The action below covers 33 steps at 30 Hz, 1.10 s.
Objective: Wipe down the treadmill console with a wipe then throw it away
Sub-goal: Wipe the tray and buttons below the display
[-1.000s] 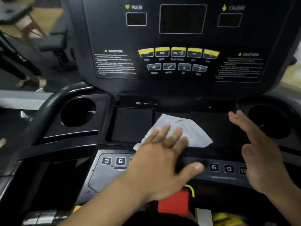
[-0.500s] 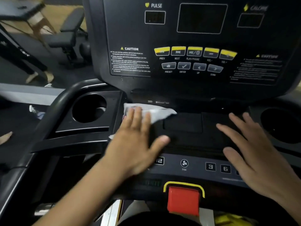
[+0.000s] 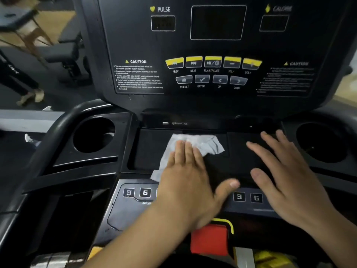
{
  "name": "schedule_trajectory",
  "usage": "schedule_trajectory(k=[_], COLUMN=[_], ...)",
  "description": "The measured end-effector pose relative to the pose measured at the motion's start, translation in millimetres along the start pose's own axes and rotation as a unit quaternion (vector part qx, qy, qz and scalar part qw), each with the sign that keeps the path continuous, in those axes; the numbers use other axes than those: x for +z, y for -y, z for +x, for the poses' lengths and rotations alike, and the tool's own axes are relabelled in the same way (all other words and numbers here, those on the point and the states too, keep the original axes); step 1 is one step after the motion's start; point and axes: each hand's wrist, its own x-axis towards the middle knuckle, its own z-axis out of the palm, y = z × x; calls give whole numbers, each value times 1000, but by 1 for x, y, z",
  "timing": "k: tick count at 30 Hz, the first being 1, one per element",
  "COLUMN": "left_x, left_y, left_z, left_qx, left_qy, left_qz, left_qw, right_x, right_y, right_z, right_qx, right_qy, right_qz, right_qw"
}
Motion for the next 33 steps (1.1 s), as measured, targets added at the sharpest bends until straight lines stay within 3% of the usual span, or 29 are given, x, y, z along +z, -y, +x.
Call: schedule_trajectory(k=[5,10,14,18,24,27,29,33], left_x=[-10,-8,-9,-14,-1,7,4,5], left_y=[7,-4,4,-9,44,54,55,71], left_z=[17,-3,15,-2,16,29,29,20], left_qx=[-33,-11,-24,-2,84,153,187,169], left_qy=[4,33,-19,-13,-196,-210,-215,-278], left_qz=[3,-16,-11,-31,-75,-135,-173,-172], left_qw=[999,999,999,999,974,956,943,930], right_x=[1,1,1,2,1,0,0,7], right_y=[1,0,0,-3,0,19,42,70], right_z=[3,2,4,4,5,15,30,57], right_qx=[-4,-3,-7,-2,0,-77,-107,-120], right_qy=[3,-5,-5,-21,-41,-61,-25,38], right_qz=[-14,5,5,38,49,65,126,99], right_qw=[1000,1000,1000,999,998,993,986,987])
